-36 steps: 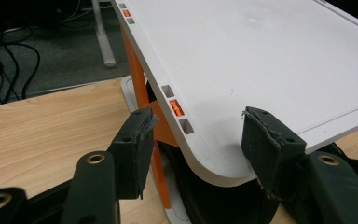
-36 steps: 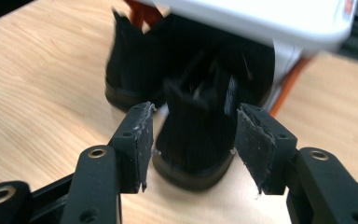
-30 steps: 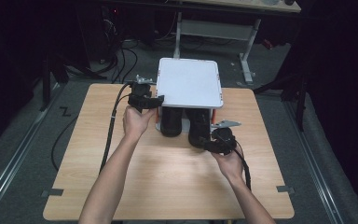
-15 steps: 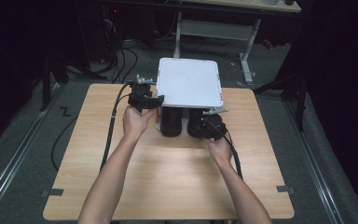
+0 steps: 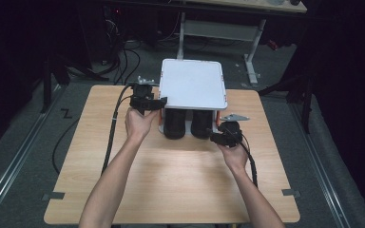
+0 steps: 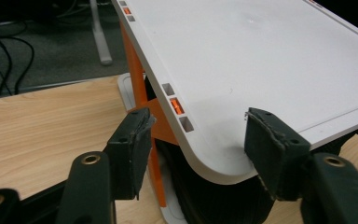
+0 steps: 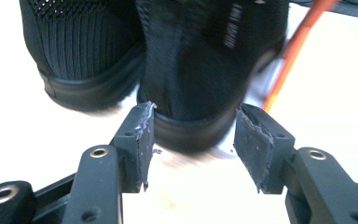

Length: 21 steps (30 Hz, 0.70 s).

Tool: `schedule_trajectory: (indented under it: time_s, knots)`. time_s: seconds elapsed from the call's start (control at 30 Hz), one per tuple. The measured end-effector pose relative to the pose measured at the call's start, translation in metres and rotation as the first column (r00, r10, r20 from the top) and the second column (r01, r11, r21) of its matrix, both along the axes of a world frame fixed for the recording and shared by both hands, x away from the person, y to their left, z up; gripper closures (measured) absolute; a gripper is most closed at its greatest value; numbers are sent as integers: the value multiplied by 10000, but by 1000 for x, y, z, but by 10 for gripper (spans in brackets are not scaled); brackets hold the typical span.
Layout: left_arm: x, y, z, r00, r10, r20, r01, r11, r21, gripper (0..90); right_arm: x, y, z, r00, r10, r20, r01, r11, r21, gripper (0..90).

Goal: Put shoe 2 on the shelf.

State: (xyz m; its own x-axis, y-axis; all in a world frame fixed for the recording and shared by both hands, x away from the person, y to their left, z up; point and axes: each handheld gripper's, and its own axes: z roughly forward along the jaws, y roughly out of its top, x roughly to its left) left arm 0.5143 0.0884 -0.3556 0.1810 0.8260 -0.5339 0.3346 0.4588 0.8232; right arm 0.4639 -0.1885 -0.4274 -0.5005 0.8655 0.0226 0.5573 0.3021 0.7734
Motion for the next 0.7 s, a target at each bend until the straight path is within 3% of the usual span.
schedule_trajectory:
  time_s: [0.1, 0.33, 0.57, 0.7]
  knots:
    - [-8, 3, 1, 9997, -98, 218, 101, 9999, -126, 387, -14, -19, 0, 9997, -98, 218, 93, 9997, 239, 499]
    - [-32, 16, 0, 9983, -295, 500, 326, 9976, -612, 382, -29, -44, -7, 9990, -279, 353, 272, 9995, 179, 502]
    - [-59, 25, -12, 9969, -429, 667, 463, 9977, -502, 375, -39, -69, -17, 9983, -507, 297, 489, 9970, 593, 532]
    - [-76, 30, -30, 9964, -590, 614, 592, 9982, -5, 370, -42, -85, -24, 9965, -806, 204, 790, 9945, 682, 523]
